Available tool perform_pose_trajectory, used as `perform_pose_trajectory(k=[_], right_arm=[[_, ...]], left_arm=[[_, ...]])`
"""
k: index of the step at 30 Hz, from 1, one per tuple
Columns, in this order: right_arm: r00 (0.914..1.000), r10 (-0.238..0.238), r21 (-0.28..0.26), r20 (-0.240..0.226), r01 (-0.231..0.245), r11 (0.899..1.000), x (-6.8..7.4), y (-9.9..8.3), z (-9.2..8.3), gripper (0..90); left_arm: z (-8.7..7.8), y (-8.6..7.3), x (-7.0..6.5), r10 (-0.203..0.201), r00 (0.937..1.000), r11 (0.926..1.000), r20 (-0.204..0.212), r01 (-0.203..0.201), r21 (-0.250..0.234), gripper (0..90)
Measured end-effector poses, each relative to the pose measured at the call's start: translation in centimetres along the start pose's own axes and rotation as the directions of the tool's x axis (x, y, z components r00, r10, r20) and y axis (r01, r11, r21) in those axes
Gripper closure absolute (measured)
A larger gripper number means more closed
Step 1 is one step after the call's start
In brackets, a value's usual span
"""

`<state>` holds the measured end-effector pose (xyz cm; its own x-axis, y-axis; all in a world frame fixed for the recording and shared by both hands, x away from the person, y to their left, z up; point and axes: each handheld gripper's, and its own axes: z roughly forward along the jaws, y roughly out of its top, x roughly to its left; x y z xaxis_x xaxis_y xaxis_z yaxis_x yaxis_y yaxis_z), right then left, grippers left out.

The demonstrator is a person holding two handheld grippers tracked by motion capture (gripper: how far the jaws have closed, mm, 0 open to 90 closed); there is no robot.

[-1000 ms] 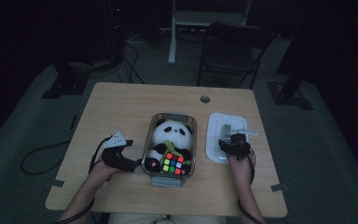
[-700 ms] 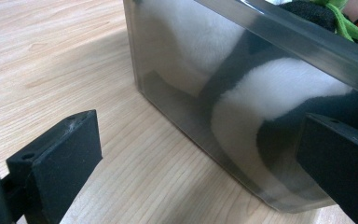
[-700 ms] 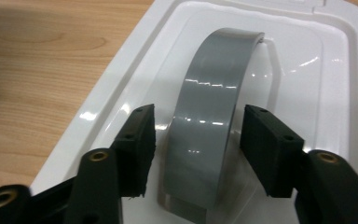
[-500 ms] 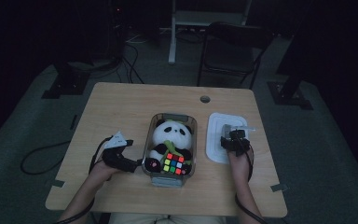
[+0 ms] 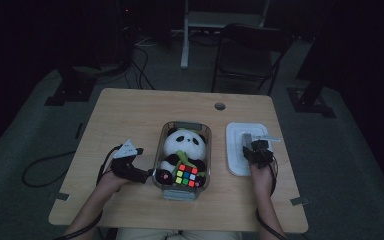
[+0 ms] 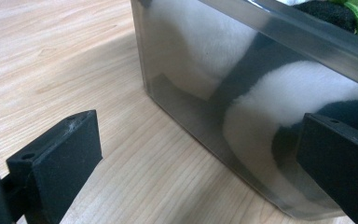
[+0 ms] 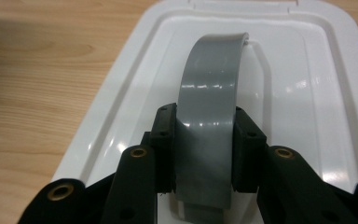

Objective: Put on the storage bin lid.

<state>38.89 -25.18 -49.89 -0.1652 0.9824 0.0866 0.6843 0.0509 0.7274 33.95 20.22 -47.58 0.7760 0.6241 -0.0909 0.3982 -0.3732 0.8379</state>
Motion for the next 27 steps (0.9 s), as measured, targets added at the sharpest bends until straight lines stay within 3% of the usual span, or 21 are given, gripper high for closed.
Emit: perform_pose_trajectory(k=[9,16,24,27], right_arm=[[0.9987,0.011,-0.085,-0.050,-0.015,0.996,-0.2,0.8,-4.6,68.0],[0.9952,-0.010,-0.162,-0.097,-0.006,0.987,0.4,2.3,-8.5,68.0],[0.9809,-0.059,-0.227,-0.185,0.015,0.974,2.5,3.3,-11.8,68.0],[0.9687,-0.083,-0.254,-0.234,0.022,0.967,3.8,3.5,-13.2,68.0]], left_arm=[[0.3,0.2,-1.1,0.050,0.9987,0.9988,0.010,-0.050,-0.002,1.1],[1.0,0.6,-1.7,0.058,0.9979,0.9983,0.029,-0.057,-0.008,1.1],[2.3,1.1,-2.8,0.072,0.9951,0.9974,0.067,-0.072,-0.010,1.1],[2.9,1.3,-3.2,0.076,0.9938,0.9971,0.082,-0.075,-0.012,1.1]])
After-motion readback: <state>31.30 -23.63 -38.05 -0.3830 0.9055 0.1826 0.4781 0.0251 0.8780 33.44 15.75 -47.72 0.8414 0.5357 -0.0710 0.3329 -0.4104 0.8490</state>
